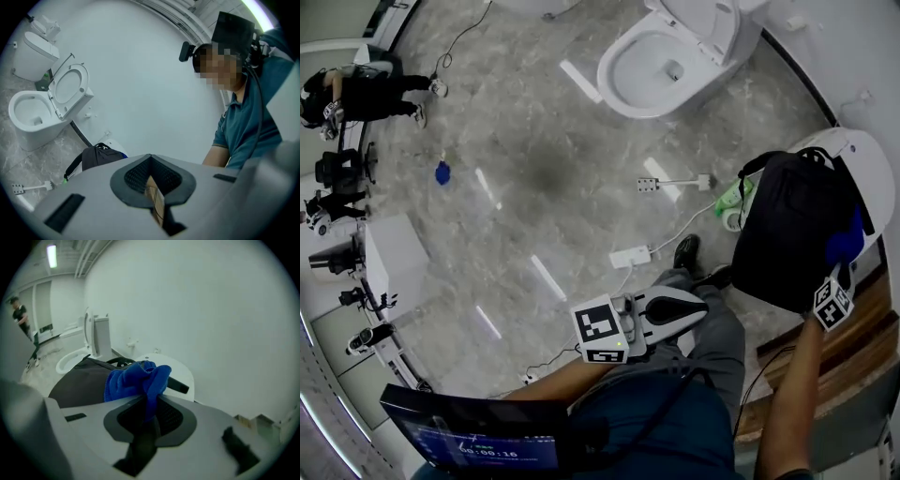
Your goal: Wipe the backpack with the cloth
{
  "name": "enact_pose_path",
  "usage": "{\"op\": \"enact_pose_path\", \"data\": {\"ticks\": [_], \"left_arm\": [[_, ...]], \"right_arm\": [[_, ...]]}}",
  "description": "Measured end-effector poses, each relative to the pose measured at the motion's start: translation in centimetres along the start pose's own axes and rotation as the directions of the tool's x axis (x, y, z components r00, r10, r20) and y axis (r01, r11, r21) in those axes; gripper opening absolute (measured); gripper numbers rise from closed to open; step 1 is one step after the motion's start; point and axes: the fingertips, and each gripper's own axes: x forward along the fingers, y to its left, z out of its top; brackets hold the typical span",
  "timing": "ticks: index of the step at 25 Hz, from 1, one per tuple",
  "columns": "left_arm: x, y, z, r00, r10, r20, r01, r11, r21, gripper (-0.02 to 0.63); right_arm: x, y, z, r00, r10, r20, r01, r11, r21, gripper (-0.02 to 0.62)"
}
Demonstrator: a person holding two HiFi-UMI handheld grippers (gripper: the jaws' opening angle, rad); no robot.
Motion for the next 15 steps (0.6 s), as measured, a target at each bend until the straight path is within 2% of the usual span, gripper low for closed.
{"op": "enact_pose_path", "data": {"ticks": [3, 6, 9, 12, 14, 15], "left_arm": [[0.3, -0.4, 0.1, 0.999, -0.024, -0.031, 0.025, 1.0, 0.009, 0.005], [0.6, -0.9, 0.4, 0.997, -0.052, -0.054, 0.053, 0.998, 0.019, 0.005], [1.1, -1.7, 0.4, 0.993, -0.088, -0.079, 0.09, 0.996, 0.028, 0.005], [0.7, -2.4, 0.2, 0.989, -0.106, -0.108, 0.111, 0.993, 0.037, 0.005], [0.5, -2.9, 0.2, 0.985, -0.119, -0.125, 0.126, 0.991, 0.045, 0.005], [0.6, -3.2, 0.1, 0.982, -0.13, -0.135, 0.138, 0.989, 0.048, 0.005]], "right_arm": [[-2.3, -0.2, -3.8, 0.999, -0.042, -0.033, 0.047, 0.988, 0.145, 0.057], [-4.8, -0.4, -8.1, 0.991, -0.075, -0.113, 0.103, 0.959, 0.265, 0.057], [-7.3, -0.4, -12.9, 0.972, -0.098, -0.211, 0.172, 0.916, 0.364, 0.057], [-8.5, 1.5, -17.2, 0.951, -0.07, -0.301, 0.203, 0.875, 0.44, 0.057], [-8.9, 3.4, -18.9, 0.934, -0.033, -0.357, 0.224, 0.832, 0.508, 0.057], [-9.2, 4.3, -19.6, 0.924, -0.014, -0.382, 0.24, 0.798, 0.553, 0.057]]}}
